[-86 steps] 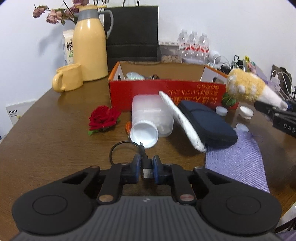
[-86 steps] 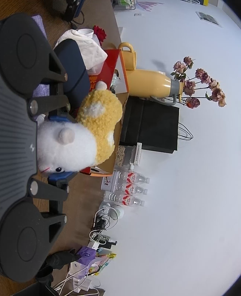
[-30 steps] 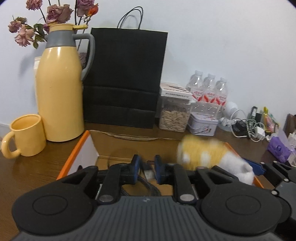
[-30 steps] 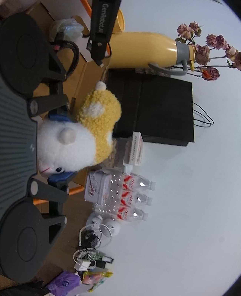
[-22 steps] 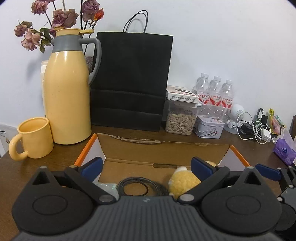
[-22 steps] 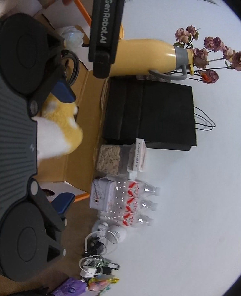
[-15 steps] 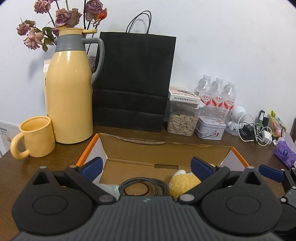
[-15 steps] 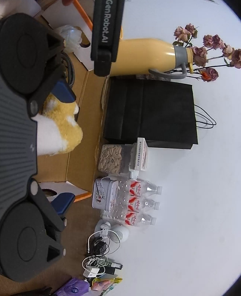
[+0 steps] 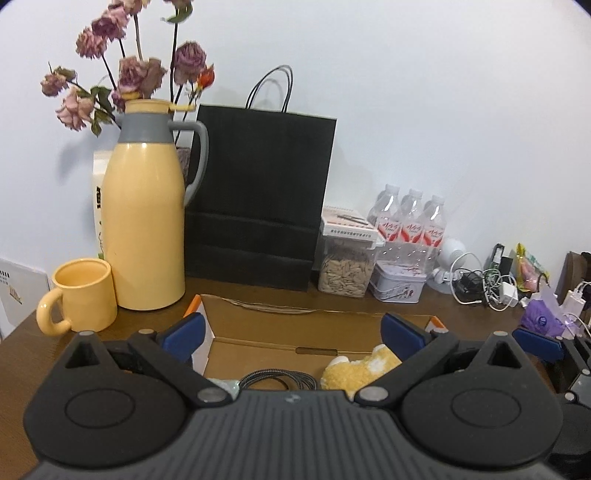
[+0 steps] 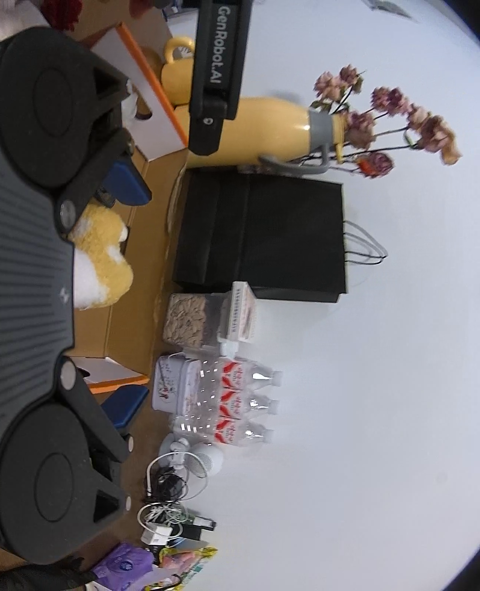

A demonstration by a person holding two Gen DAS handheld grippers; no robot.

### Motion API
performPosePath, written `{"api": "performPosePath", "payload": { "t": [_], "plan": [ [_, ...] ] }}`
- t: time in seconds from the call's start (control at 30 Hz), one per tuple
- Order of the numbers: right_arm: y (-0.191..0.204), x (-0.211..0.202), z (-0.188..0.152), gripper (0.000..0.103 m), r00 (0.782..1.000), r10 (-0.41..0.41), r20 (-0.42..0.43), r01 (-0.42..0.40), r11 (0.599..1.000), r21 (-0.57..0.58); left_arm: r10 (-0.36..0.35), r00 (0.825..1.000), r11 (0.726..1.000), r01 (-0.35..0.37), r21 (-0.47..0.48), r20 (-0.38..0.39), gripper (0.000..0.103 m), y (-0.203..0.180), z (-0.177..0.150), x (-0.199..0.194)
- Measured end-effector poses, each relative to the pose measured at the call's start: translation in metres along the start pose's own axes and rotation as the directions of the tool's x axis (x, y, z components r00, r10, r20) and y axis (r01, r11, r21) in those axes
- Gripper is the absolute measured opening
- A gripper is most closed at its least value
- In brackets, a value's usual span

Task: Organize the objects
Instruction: 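Withdraw both grippers from the box back over the table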

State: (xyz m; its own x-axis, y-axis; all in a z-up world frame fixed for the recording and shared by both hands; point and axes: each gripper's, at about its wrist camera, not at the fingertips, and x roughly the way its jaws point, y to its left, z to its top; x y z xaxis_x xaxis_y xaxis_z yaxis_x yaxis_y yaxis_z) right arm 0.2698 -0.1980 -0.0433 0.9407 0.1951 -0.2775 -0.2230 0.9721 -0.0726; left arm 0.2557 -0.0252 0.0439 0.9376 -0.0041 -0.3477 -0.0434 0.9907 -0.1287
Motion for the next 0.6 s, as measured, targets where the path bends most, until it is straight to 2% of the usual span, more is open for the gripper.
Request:
{"api": "performPosePath", "payload": {
  "t": [0.2,0.6],
  "plan": [
    [0.006,-0.031,0.002,0.103,1.000,0.019,0.023,-0.018,1.000,-0.023,-0.001,1.000,1.000,0.001,0.012,0.004,0.103,0.010,-0.007,-0.031],
    [0.012,-0.095,-0.016,0.103,1.000,0.027,-0.009,-0.027,0.999,-0.029,0.067,0.997,0.998,-0.067,0.006,-0.022,0.103,0.039,-0.024,-0.097]
  ]
}}
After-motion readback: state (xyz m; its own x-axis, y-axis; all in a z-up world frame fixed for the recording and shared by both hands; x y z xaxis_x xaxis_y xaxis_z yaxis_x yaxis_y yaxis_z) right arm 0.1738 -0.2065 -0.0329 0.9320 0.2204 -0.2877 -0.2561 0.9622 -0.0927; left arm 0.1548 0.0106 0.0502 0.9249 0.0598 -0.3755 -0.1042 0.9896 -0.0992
